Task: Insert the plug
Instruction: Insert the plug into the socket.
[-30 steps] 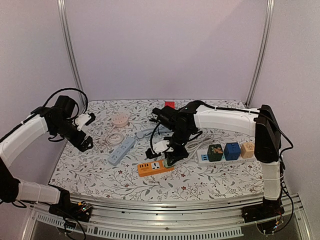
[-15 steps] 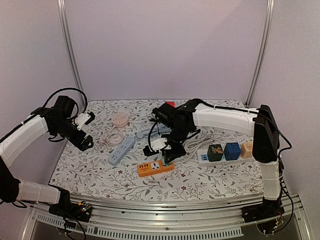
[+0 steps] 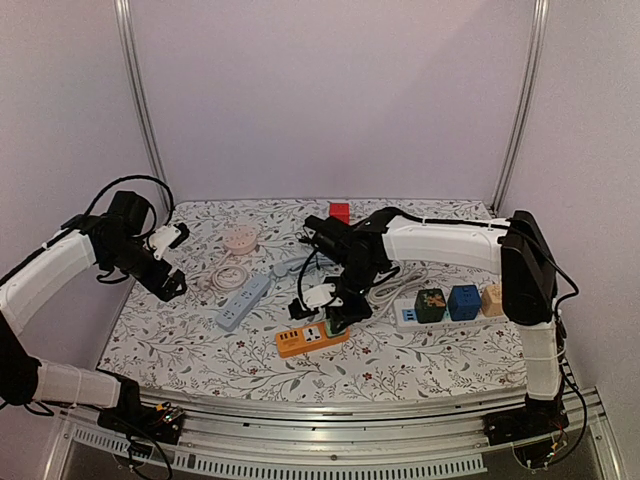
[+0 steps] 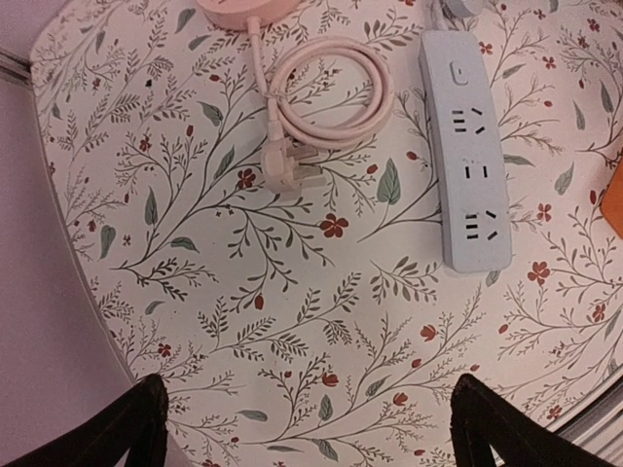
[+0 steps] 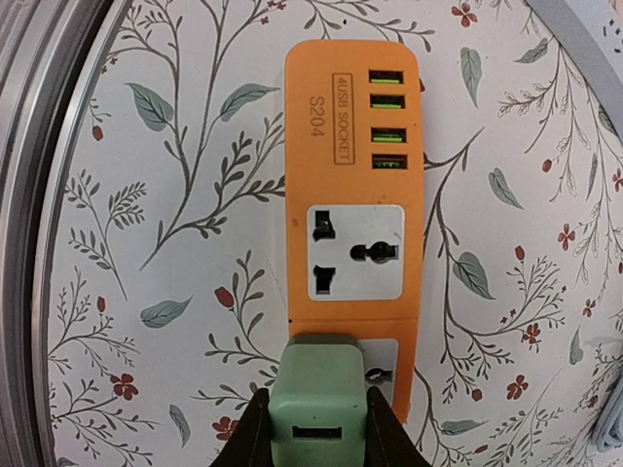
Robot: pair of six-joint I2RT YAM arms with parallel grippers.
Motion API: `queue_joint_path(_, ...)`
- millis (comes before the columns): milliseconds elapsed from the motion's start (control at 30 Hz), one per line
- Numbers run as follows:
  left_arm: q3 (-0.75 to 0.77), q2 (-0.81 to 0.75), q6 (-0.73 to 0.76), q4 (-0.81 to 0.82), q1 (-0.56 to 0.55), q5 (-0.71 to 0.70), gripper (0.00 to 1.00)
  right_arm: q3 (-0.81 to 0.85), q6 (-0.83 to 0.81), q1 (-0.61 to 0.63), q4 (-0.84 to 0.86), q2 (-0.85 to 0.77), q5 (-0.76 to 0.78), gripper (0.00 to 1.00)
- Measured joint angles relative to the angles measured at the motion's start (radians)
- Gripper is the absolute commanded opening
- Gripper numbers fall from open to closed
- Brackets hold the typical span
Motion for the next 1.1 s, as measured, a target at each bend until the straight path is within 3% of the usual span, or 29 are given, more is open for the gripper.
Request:
queue_joint_path(433,0.0,0.0,0.0,0.001,0.003,0.0,0.99,-0.115,0.026,0.006,0.095,-0.044,0.029,0.0)
queue_joint_path(733,0.0,0.013,0.0,0.001,0.003,0.004,1.0,0.015,0.026,0.016,-0.039,0.034,0.082,0.0)
queue_joint_path(767,0.0,0.013,0.0,0.001,0.004,0.004,1.0,0.028,0.027,0.018,-0.05,0.04,0.086,0.03)
queue_joint_path(900,0.0,0.013,0.0,0.0,0.005,0.006,0.99,0.058,0.041,0.019,-0.074,0.055,0.089,0.37)
queue_joint_path(1100,0.004,0.025,0.0,-0.001,0.005,0.013,1.0,0.034,0.066,0.02,-0.038,0.05,0.148,0.5)
